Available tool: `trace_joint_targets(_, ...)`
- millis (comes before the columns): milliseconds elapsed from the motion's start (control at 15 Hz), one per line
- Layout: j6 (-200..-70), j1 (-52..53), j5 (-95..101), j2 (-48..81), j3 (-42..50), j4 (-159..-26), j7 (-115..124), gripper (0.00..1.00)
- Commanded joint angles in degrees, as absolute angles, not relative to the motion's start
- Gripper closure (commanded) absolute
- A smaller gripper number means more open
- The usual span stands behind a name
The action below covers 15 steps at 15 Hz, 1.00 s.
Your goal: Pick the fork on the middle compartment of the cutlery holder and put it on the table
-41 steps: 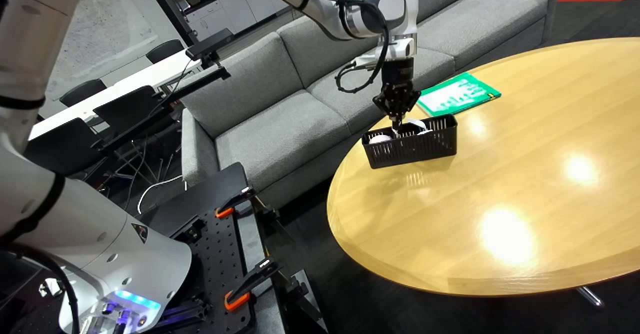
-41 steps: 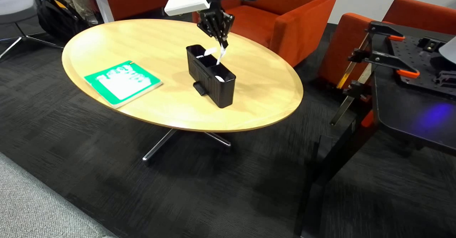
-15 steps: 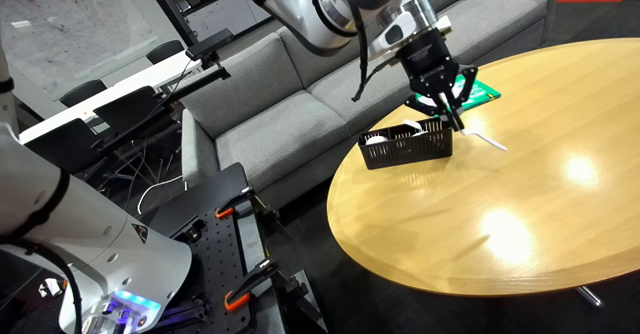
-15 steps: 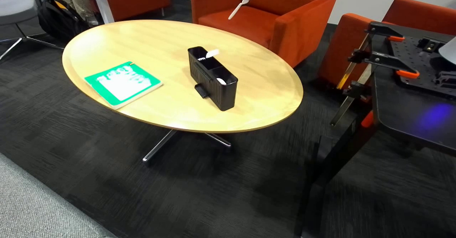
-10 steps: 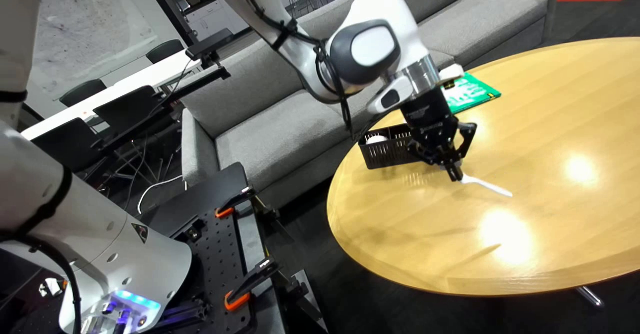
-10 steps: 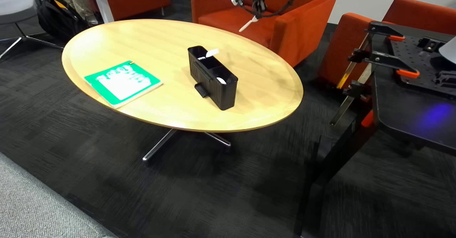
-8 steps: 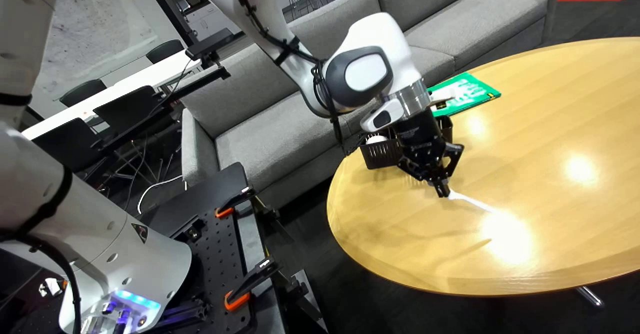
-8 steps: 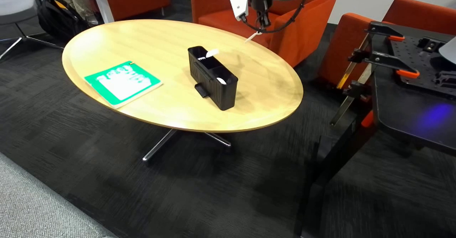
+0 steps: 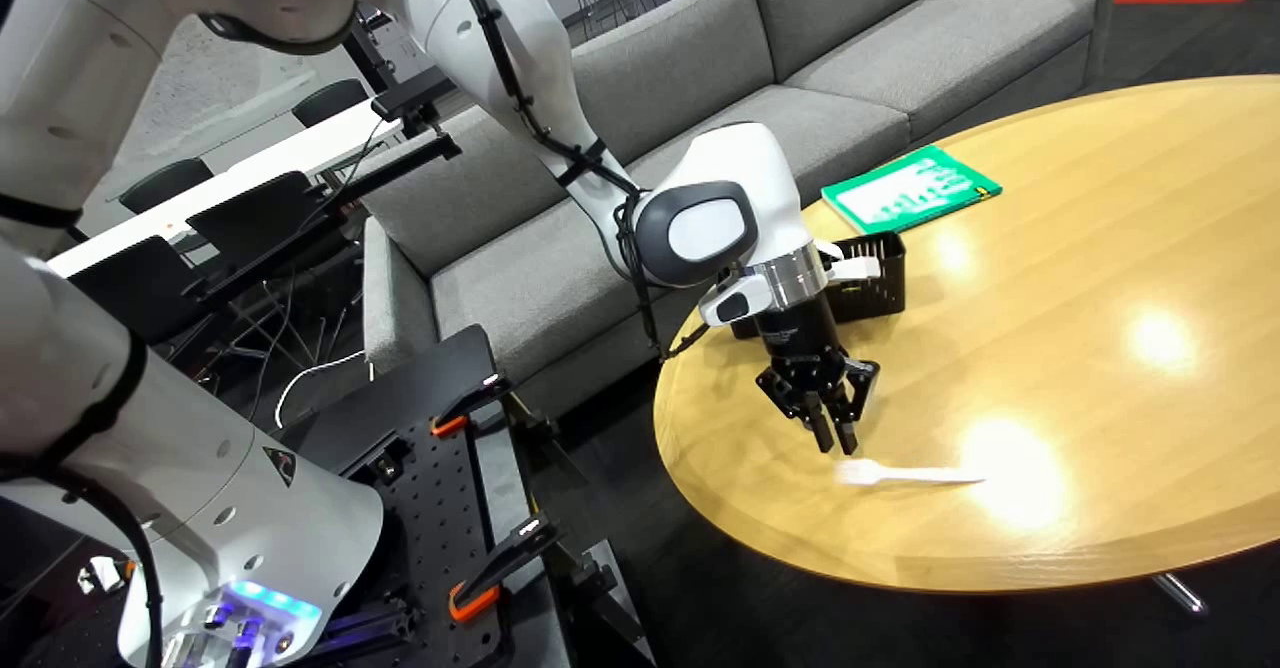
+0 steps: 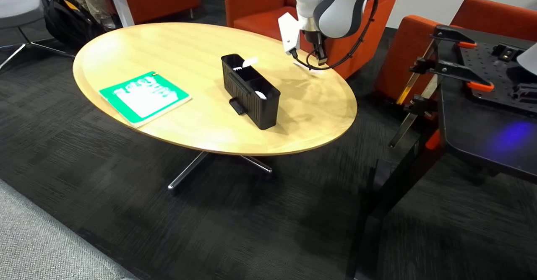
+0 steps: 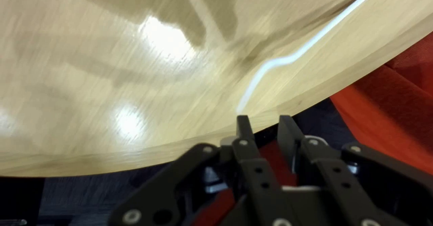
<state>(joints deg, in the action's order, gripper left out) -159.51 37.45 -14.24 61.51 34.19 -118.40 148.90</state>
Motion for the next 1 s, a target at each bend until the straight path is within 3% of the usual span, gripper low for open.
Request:
trace_joint_targets(0, -161.6, 40.5, -15.8, 59.6, 36.6, -121.4, 148.9, 0.42)
trace_joint_targets(333, -168.2, 45.5, -11.5, 50.9, 42.2, -130.6, 148.9, 0.02)
trace_joint_targets(933, -183.8, 42.0, -13.0, 27.7, 40.9, -146.3, 133.9, 0.0)
